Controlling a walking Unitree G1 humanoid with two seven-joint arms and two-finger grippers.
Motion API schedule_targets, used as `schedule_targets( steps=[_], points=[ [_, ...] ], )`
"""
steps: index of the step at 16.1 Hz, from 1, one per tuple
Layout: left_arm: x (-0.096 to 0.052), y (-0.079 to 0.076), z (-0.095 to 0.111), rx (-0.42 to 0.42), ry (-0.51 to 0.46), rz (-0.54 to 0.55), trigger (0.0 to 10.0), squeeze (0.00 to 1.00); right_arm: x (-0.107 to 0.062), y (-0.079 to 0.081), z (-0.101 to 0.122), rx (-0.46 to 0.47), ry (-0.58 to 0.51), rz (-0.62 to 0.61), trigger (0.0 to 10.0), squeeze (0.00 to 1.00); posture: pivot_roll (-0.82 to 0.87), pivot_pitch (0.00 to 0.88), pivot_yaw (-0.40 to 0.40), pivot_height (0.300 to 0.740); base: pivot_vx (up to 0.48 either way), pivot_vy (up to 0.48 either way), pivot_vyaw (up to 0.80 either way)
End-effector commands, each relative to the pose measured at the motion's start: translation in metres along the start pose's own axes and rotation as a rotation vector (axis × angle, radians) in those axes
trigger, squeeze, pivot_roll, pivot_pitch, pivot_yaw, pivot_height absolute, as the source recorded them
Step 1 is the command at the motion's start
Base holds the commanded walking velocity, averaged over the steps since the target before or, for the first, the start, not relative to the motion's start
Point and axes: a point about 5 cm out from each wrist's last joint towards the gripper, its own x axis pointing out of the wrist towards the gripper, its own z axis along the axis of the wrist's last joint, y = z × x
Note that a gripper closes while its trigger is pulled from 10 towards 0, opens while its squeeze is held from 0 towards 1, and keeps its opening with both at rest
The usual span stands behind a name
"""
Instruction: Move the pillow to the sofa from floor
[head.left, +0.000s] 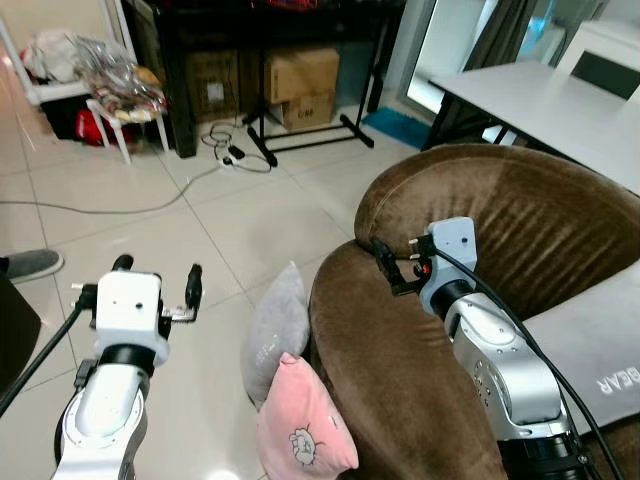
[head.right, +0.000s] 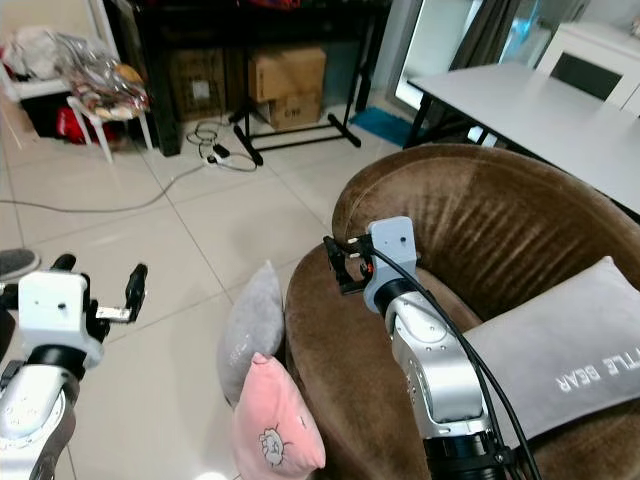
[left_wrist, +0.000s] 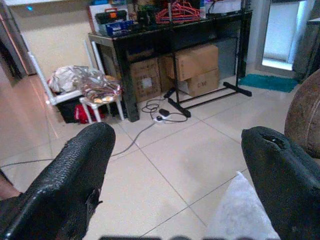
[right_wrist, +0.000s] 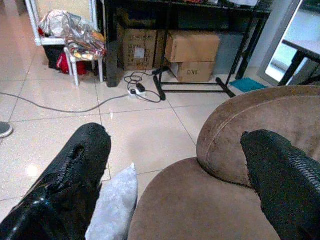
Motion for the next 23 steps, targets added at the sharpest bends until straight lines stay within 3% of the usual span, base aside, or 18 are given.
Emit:
schedule_targets(
  steps=[1, 9, 18, 23],
  points=[
    [0.0, -0.003, -0.002, 0.006, -0.003, -0.003, 10.0, 0.0, -0.002, -0.006, -0.001, 0.012, 0.002, -0.018, 10.0, 0.0, 0.02, 0.0, -0.102, 0.67, 0.0, 0.0, 0.0],
    [-0.004, -0.003, -0.009, 0.006, 0.002, 0.012, 10.0, 0.0, 0.0, -0.006, -0.002, -0.009, -0.001, -0.009, 10.0, 0.0, 0.03, 0.0, -0.113, 0.6, 0.0, 0.0, 0.0],
    [-0.011, 0.015, -0.023, 0.064, 0.037, 0.022, 10.0, 0.0, 0.0, -0.013, -0.012, -0.049, 0.033, -0.048, 10.0, 0.0, 0.03, 0.0, -0.112, 0.6, 0.0, 0.0, 0.0],
    [-0.005, 0.015, -0.015, 0.056, -0.012, -0.029, 10.0, 0.0, -0.002, -0.015, -0.016, -0.039, 0.029, -0.096, 10.0, 0.0, 0.0, 0.0, -0.031, 0.6, 0.0, 0.0, 0.0]
  ],
)
